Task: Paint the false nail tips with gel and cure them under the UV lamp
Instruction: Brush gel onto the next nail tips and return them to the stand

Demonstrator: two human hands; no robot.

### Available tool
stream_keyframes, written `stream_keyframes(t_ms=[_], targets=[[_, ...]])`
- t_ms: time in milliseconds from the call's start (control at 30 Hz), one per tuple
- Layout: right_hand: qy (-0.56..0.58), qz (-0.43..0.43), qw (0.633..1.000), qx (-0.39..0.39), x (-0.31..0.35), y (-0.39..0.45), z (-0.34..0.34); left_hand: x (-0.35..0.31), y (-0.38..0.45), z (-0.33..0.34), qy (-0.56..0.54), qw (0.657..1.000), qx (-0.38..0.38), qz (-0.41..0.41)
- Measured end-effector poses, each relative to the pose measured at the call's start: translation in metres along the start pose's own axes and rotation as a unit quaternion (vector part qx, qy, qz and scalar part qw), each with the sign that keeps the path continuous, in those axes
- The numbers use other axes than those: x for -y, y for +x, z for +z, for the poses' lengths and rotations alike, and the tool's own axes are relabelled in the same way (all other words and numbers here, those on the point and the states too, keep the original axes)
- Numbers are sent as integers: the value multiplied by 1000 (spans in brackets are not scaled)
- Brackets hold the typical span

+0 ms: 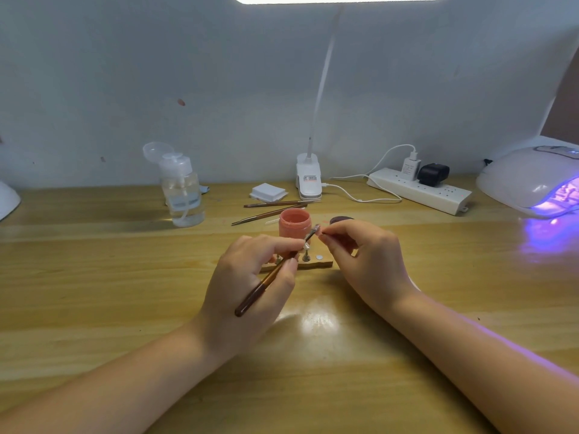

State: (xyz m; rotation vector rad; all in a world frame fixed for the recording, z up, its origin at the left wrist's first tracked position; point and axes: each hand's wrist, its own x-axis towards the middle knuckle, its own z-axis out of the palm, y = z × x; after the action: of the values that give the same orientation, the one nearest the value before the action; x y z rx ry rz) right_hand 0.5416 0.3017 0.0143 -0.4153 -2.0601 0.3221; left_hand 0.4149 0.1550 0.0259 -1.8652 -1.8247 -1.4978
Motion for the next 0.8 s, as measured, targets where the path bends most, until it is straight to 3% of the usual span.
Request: stream_keyframes(t_ms=[800], targets=[[0, 10, 1000, -1, 0, 0, 1, 2, -3, -1, -46, 998, 2, -32]])
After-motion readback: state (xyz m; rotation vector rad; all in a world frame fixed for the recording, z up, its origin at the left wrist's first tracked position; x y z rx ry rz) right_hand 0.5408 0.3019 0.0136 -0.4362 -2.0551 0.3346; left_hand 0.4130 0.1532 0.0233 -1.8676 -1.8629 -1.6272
